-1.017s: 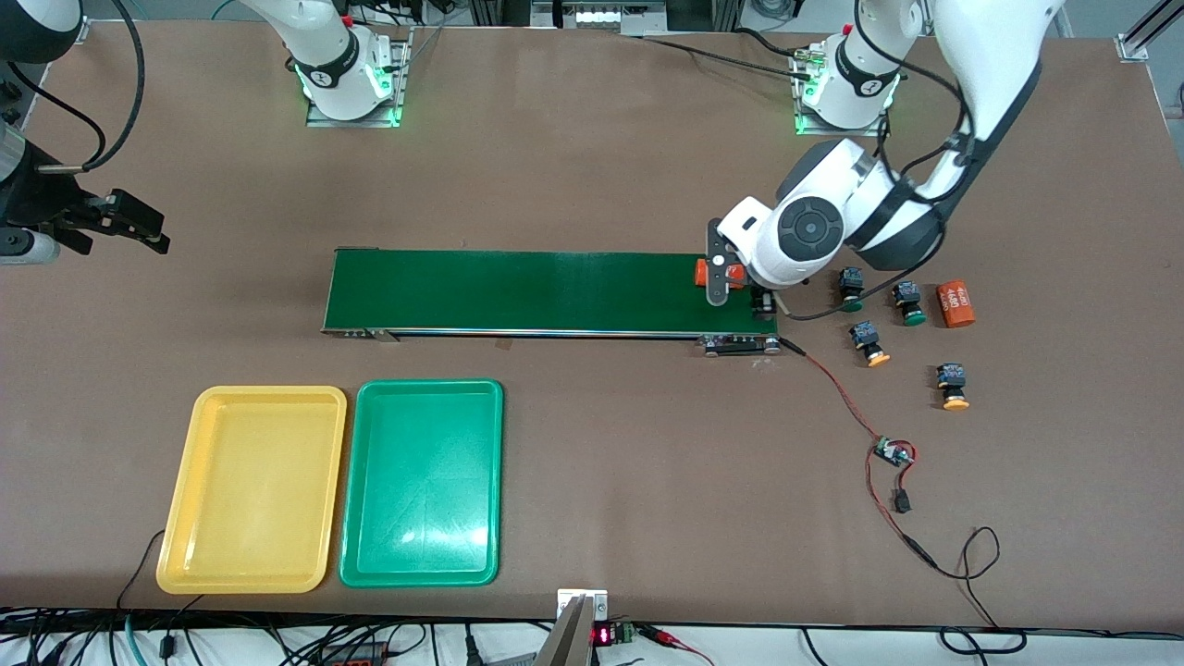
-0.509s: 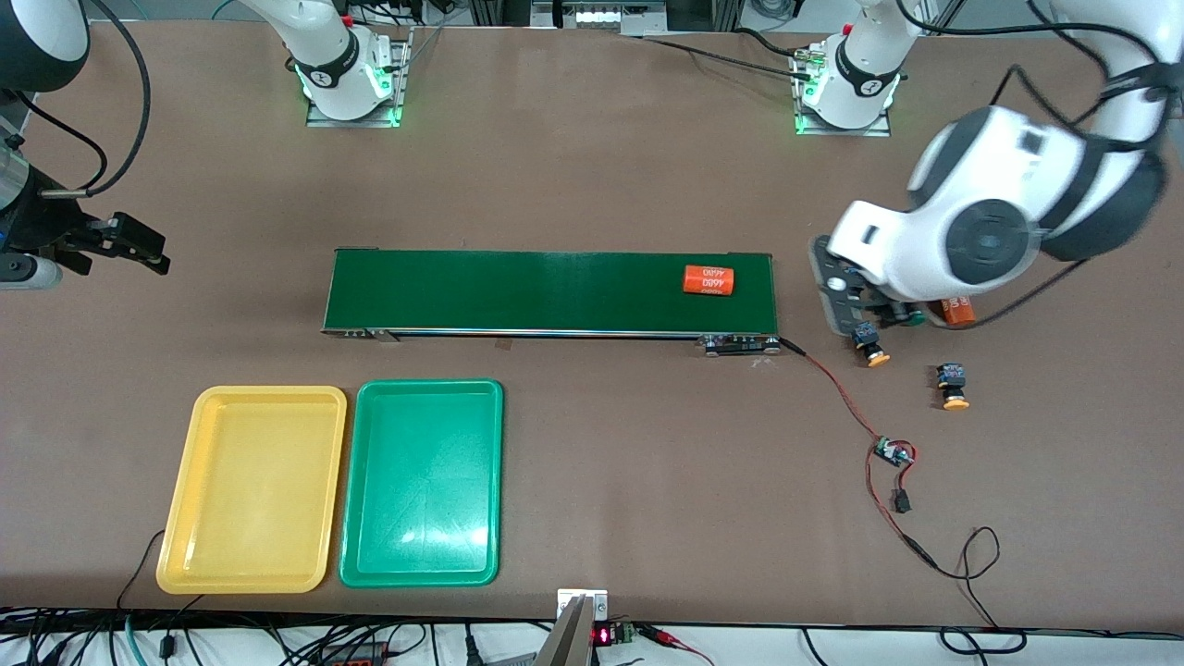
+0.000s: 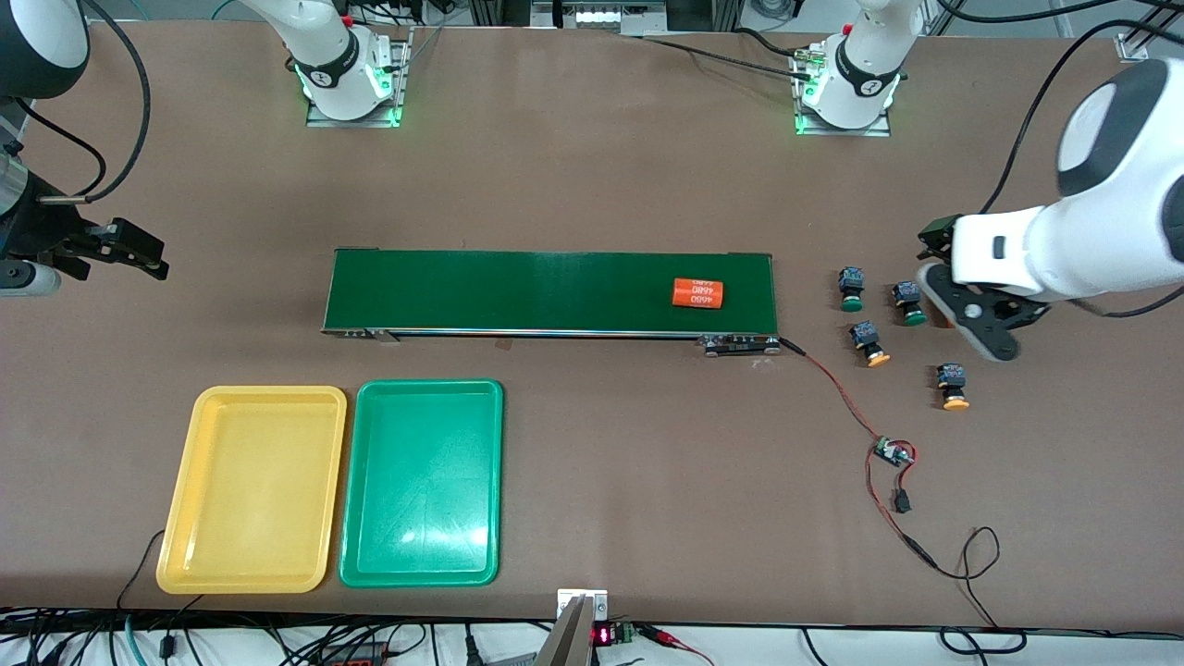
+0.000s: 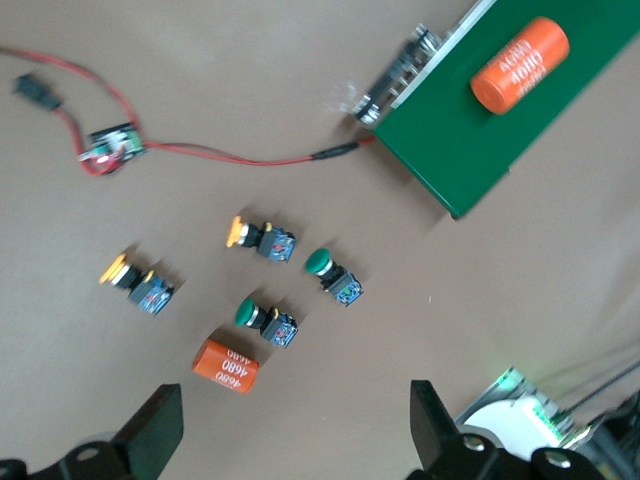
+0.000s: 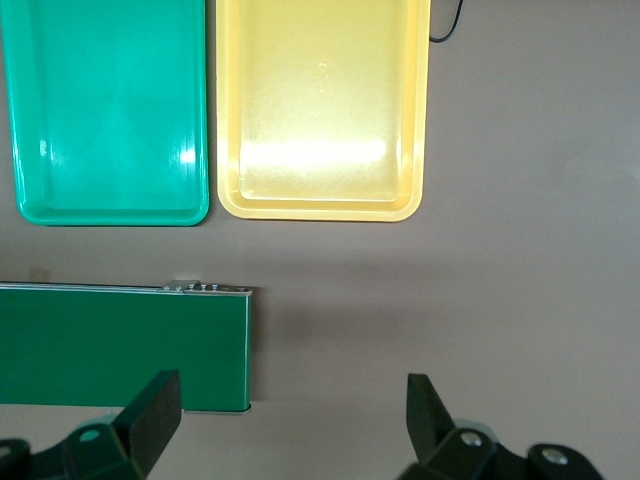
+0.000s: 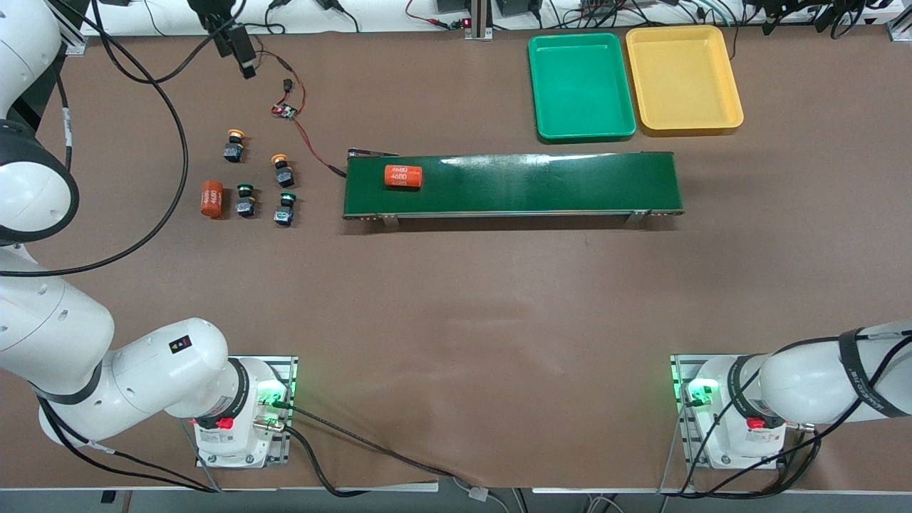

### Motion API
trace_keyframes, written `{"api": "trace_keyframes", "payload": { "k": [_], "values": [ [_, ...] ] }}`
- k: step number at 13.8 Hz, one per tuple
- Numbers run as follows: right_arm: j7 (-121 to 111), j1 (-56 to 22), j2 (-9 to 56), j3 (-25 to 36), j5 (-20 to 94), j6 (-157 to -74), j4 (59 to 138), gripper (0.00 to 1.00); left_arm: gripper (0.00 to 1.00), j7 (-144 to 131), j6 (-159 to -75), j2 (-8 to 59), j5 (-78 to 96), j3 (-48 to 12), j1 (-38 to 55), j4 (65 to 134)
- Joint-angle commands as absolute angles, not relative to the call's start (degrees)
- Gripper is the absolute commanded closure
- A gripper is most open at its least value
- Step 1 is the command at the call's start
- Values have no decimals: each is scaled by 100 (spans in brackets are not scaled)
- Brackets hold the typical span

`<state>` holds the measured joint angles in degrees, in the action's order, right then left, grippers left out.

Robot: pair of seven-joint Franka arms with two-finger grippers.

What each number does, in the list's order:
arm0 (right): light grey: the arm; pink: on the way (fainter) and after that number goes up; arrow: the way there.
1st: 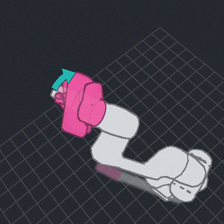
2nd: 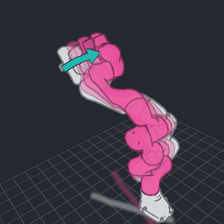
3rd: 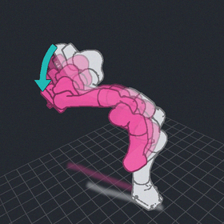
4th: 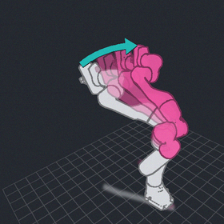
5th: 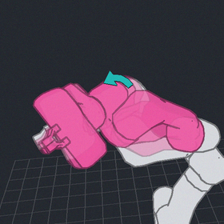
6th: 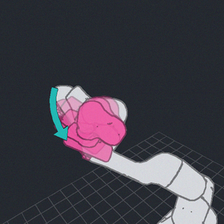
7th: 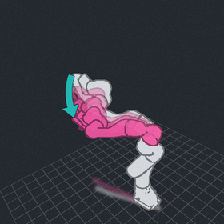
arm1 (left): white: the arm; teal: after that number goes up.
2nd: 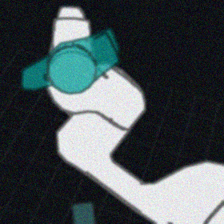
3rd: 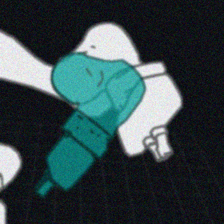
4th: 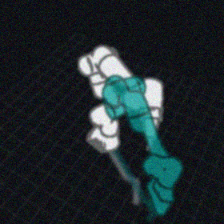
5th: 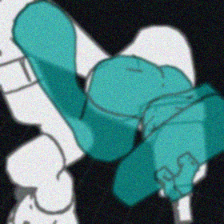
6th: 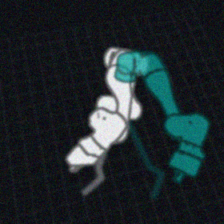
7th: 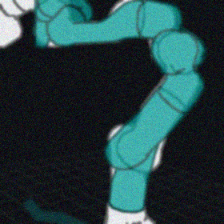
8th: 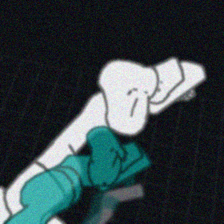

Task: Sort buttons by color to trays
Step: 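Open the left gripper and withdraw it beside the buttons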

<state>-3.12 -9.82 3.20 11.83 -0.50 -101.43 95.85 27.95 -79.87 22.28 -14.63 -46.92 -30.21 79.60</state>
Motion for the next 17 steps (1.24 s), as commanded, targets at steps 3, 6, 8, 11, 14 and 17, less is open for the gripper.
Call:
{"api": "trace_keyframes", "payload": {
  "k": [3,6,8,11,14,17],
  "values": [
    [-299,-932,360,1151,-18,-10063,9475,0,0,1829,-7499,2329,-1922,-4746,-2883,7253],
    [-290,-932,395,1151,-18,-10072,9475,0,0,1497,-7654,2460,-2425,-4694,-2742,6839],
    [-290,-932,396,1151,-18,-10090,9475,0,0,708,-7734,2522,-2426,-4693,-2733,6706],
    [-290,-932,396,1151,-18,-10090,9475,0,0,-1068,-8331,2540,-2426,-4693,-2733,6732],
    [-273,-932,396,1151,-18,-10099,9475,0,0,-1362,-8323,2566,-2391,-4702,-2786,6732],
    [-272,-932,396,1151,-18,-10116,9475,0,0,-1371,-8306,2566,-2347,-4702,-2804,6732]
  ]
}}
